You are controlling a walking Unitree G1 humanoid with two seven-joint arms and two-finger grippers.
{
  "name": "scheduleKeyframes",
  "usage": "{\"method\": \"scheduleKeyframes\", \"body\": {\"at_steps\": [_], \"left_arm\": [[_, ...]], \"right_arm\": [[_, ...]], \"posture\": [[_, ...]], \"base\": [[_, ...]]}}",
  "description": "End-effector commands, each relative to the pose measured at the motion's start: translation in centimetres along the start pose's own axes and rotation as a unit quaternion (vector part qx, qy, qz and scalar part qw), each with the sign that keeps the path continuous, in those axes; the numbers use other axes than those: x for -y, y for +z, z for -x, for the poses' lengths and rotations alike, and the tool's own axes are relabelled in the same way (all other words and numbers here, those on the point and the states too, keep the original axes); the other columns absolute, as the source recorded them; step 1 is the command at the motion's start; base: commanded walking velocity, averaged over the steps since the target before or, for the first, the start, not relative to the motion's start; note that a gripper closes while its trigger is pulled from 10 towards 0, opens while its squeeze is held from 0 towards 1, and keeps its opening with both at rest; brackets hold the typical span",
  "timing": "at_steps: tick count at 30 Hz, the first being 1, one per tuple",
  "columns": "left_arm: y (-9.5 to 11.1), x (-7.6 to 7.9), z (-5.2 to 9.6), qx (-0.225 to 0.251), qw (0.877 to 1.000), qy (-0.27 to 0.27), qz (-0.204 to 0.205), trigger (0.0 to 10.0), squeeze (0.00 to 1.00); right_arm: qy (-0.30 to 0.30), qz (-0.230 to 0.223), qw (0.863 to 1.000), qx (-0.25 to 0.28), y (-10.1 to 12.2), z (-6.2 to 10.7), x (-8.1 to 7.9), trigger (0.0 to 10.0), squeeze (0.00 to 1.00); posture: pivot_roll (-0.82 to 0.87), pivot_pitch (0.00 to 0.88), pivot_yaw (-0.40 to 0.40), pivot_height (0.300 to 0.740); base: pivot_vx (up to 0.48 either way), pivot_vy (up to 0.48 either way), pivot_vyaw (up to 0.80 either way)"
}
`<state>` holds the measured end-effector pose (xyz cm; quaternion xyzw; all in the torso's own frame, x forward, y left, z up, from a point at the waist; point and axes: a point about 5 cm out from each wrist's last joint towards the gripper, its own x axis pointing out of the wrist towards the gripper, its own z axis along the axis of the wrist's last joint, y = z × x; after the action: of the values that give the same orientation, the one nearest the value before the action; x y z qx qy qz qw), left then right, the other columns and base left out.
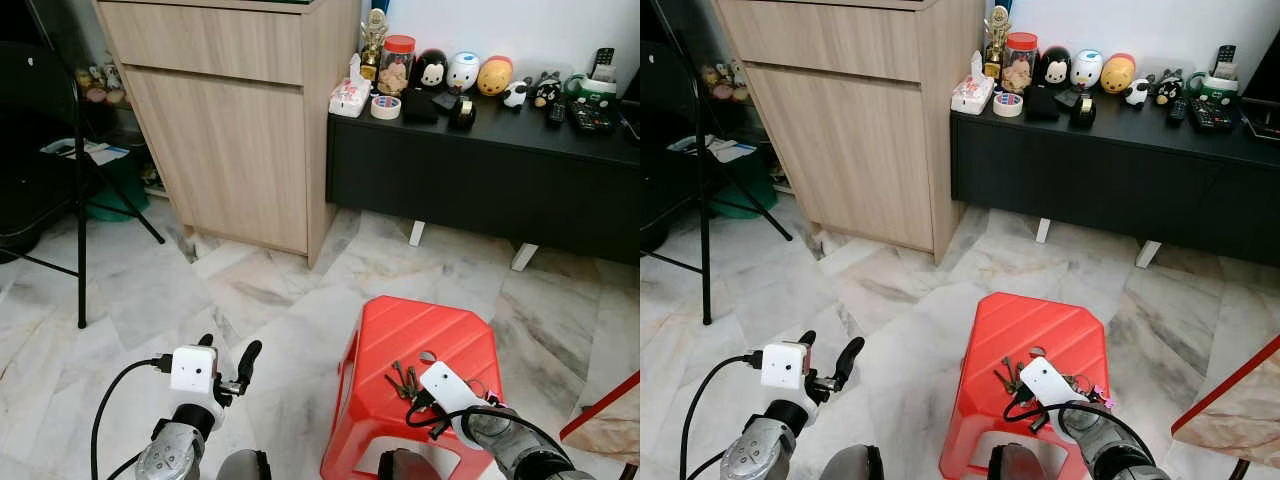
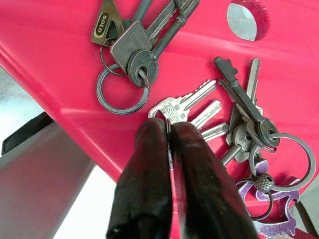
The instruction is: Hang keys on a hook
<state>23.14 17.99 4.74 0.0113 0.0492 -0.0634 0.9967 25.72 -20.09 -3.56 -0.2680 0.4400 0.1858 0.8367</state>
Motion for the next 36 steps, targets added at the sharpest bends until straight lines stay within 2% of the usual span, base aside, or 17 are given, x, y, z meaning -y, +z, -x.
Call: {"method": "scheduleKeyframes", "body": {"at_steps": [1, 12, 14, 16, 18, 19, 20, 21, 22, 23, 24, 26, 30, 31, 32, 33, 36], "left_arm": [[0.3, 0.0, 0.1, 0.001, 1.000, -0.005, -0.004, 10.0, 0.00], [0.2, 0.0, 0.0, -0.003, 1.000, -0.008, -0.007, 10.0, 0.00], [0.1, 0.0, 0.1, -0.004, 1.000, -0.009, -0.007, 10.0, 0.00], [0.1, 0.1, 0.1, -0.004, 1.000, -0.009, -0.007, 10.0, 0.00], [0.0, 0.1, 0.1, -0.004, 1.000, -0.009, -0.007, 10.0, 0.00], [0.0, 0.1, 0.1, -0.004, 1.000, -0.008, -0.006, 10.0, 0.00], [0.0, 0.1, 0.1, -0.004, 1.000, -0.008, -0.006, 10.0, 0.00], [0.0, 0.1, 0.1, -0.004, 1.000, -0.008, -0.006, 10.0, 0.00], [0.0, 0.2, 0.1, -0.004, 1.000, -0.008, -0.006, 10.0, 0.00], [0.0, 0.2, 0.2, -0.004, 1.000, -0.007, -0.005, 10.0, 0.00], [0.0, 0.2, 0.2, -0.004, 1.000, -0.007, -0.005, 10.0, 0.00], [-0.1, 0.2, 0.2, -0.005, 1.000, -0.008, -0.005, 10.0, 0.00], [-0.1, 0.3, 0.1, -0.004, 1.000, -0.008, -0.003, 10.0, 0.00], [-0.1, 0.4, 0.1, -0.004, 1.000, -0.008, -0.002, 10.0, 0.00], [-0.2, 0.4, 0.0, -0.003, 1.000, -0.008, -0.002, 10.0, 0.00], [-0.2, 0.4, 0.0, -0.003, 1.000, -0.008, -0.002, 10.0, 0.00], [-0.2, 0.4, 0.0, -0.002, 1.000, -0.007, -0.003, 10.0, 0.00]], "right_arm": [[0.004, -0.005, 1.000, 0.001, 0.1, 0.0, -0.1, 0.0, 0.00], [0.003, -0.010, 1.000, 0.007, 0.2, -0.1, -0.5, 0.0, 0.00], [0.000, -0.036, 0.998, 0.051, 1.3, -0.2, -0.7, 0.0, 0.00], [-0.006, -0.091, 0.990, 0.109, 2.7, -0.1, -0.8, 0.0, 0.00], [-0.013, -0.103, 0.987, 0.125, 3.0, 0.0, -0.7, 0.0, 0.00], [-0.032, -0.124, 0.978, 0.162, 3.7, 0.2, -0.6, 0.0, 0.00], [-0.038, -0.131, 0.975, 0.175, 3.8, 0.3, -0.5, 0.0, 0.00], [-0.042, -0.136, 0.973, 0.182, 3.9, 0.4, -0.5, 1.8, 0.00], [-0.057, -0.157, 0.964, 0.206, 4.1, 0.6, -0.4, 6.1, 0.00], [-0.068, -0.171, 0.956, 0.228, 4.2, 0.9, -0.3, 9.6, 0.00], [-0.083, -0.185, 0.949, 0.243, 4.3, 1.1, -0.2, 10.0, 0.00], [-0.116, -0.207, 0.933, 0.270, 4.2, 1.6, 0.1, 10.0, 0.00], [-0.171, -0.214, 0.910, 0.313, 4.0, 2.8, 0.4, 10.0, 0.00], [-0.188, -0.214, 0.900, 0.331, 4.1, 3.3, 0.5, 10.0, 0.00], [-0.191, -0.217, 0.892, 0.349, 4.4, 3.7, 0.4, 10.0, 0.00], [-0.191, -0.217, 0.892, 0.349, 4.4, 3.7, 0.4, 10.0, 0.00], [-0.203, -0.208, 0.874, 0.389, 5.0, 4.8, 0.4, 10.0, 0.00]], "posture": [[0.07, 0.056, -0.031, 0.626], [0.07, 0.055, -0.030, 0.626], [0.07, 0.055, -0.029, 0.626], [0.06, 0.055, -0.031, 0.626], [0.07, 0.054, -0.032, 0.626], [0.07, 0.054, -0.035, 0.626], [0.07, 0.054, -0.035, 0.626], [0.07, 0.054, -0.036, 0.626], [0.06, 0.053, -0.038, 0.626], [0.06, 0.053, -0.038, 0.626], [0.06, 0.053, -0.038, 0.626], [0.06, 0.052, -0.041, 0.626], [0.05, 0.048, -0.044, 0.626], [0.05, 0.048, -0.044, 0.626], [0.05, 0.044, -0.046, 0.626], [0.05, 0.044, -0.046, 0.626], [0.05, 0.044, -0.046, 0.626]], "base": [[0.000, 0.000, 0.00], [0.000, 0.000, 0.00], [0.000, 0.000, 0.00], [0.000, 0.000, 0.00], [0.000, 0.000, 0.00], [0.000, 0.000, 0.00], [0.000, 0.000, 0.00], [0.000, 0.000, 0.00], [0.000, 0.000, 0.00], [0.000, 0.000, 0.00], [0.000, 0.000, 0.00], [0.000, 0.000, 0.00], [0.000, 0.000, 0.00], [0.000, 0.000, 0.00], [0.000, 0.000, 0.00], [0.000, 0.000, 0.00], [0.000, 0.000, 0.00]]}}
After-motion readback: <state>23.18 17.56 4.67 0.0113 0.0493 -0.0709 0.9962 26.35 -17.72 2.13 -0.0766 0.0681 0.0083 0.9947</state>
